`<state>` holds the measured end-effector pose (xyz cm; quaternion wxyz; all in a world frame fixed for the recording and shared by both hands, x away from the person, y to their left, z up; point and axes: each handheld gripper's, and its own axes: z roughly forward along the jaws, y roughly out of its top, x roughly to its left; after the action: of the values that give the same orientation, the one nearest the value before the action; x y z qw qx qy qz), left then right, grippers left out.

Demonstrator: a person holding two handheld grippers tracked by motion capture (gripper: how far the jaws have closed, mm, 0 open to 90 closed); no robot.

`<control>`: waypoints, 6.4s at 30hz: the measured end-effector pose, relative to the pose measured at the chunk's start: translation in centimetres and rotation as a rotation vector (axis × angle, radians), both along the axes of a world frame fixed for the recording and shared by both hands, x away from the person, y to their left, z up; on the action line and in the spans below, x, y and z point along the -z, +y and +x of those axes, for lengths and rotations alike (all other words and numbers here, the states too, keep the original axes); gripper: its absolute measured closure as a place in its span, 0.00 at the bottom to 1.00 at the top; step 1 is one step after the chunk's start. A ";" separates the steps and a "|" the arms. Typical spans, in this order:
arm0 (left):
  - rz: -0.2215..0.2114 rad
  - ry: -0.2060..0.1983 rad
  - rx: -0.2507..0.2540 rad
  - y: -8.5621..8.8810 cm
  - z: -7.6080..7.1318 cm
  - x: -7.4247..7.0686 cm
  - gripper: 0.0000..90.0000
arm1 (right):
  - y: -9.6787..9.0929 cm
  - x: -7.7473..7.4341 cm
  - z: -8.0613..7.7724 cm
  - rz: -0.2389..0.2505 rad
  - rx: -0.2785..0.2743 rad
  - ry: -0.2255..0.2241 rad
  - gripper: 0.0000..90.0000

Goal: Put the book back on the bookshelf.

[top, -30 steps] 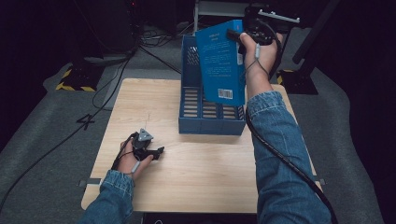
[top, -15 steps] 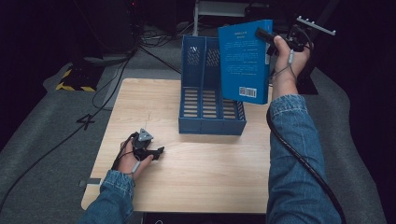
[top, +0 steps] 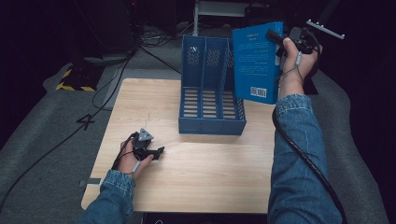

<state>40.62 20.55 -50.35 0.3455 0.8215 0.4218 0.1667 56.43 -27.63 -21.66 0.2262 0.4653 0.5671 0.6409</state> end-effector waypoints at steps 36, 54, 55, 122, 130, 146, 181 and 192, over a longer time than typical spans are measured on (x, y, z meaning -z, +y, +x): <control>0.000 0.000 0.003 0.0 0.0 0.0 0.33 | 10.9 3.6 0.1 -0.176 0.068 -0.072 0.66; 0.001 0.002 0.001 -0.2 0.1 0.0 0.33 | 10.6 7.5 -0.7 -0.206 0.054 -0.059 0.65; 0.001 0.001 0.001 -0.2 0.1 0.0 0.33 | 10.5 7.6 -0.6 -0.204 0.055 -0.059 0.65; -0.002 -0.002 0.002 -0.2 -0.1 0.0 0.33 | 12.5 3.6 4.4 -0.580 0.118 0.527 0.67; 0.002 -0.001 0.009 -0.2 -0.2 0.0 0.33 | 12.9 4.8 6.8 -0.511 0.144 0.547 0.66; 0.002 -0.002 0.010 -0.2 -0.2 0.0 0.33 | 10.8 3.7 4.5 -0.456 0.063 0.368 0.45; -0.005 0.004 -0.013 2.2 -2.5 0.0 0.32 | 1.5 3.9 -12.1 -0.607 -0.167 0.198 0.30; -0.002 0.012 -0.020 1.9 -1.8 0.1 0.26 | -3.0 9.5 -14.0 -0.659 -0.196 0.310 0.23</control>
<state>38.84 22.49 -50.42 0.3424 0.8177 0.4323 0.1649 42.45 -30.68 -31.17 0.2129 0.4026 0.8122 0.3647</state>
